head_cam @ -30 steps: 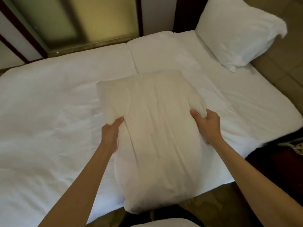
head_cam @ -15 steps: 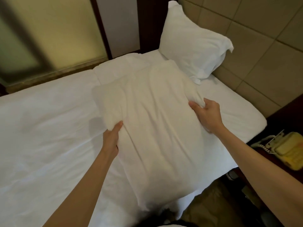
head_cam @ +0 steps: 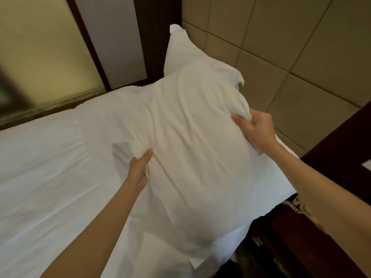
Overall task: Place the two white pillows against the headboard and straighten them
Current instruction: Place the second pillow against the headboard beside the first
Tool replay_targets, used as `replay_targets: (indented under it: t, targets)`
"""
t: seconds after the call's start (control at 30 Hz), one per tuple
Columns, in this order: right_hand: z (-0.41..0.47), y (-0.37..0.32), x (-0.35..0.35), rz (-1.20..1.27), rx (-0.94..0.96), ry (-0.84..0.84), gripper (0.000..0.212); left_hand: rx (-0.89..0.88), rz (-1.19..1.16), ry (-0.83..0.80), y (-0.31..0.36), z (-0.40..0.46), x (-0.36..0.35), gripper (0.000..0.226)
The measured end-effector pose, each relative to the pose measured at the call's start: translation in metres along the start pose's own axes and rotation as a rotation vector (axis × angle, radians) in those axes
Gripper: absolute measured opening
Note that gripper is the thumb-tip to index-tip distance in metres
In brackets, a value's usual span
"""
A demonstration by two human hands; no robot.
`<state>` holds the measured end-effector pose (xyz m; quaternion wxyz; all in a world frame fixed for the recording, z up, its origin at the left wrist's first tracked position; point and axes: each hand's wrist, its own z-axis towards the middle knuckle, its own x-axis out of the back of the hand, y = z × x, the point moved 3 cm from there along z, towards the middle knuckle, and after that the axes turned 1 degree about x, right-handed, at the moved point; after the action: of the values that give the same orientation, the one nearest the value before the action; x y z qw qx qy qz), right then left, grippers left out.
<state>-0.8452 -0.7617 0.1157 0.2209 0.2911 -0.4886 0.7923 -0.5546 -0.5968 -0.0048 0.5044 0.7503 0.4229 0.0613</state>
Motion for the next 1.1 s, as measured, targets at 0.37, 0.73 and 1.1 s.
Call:
replay_targets:
  t: [0.37,0.73,1.1]
  targets:
    - [0.143,0.123,0.120,-0.328,0.253,-0.002,0.050,0.065,-0.067,0.068,-0.085,0.044,-0.234,0.045]
    - [0.237,0.250,0.128,-0.770,0.114,-0.263,0.037,0.110,0.322,-0.159,-0.093,0.093,-0.370,0.063]
    - [0.196,0.291,0.074,-0.604,-0.184,-0.414,0.041,0.013,0.484,-0.021,-0.077,0.109,-0.316,0.030]
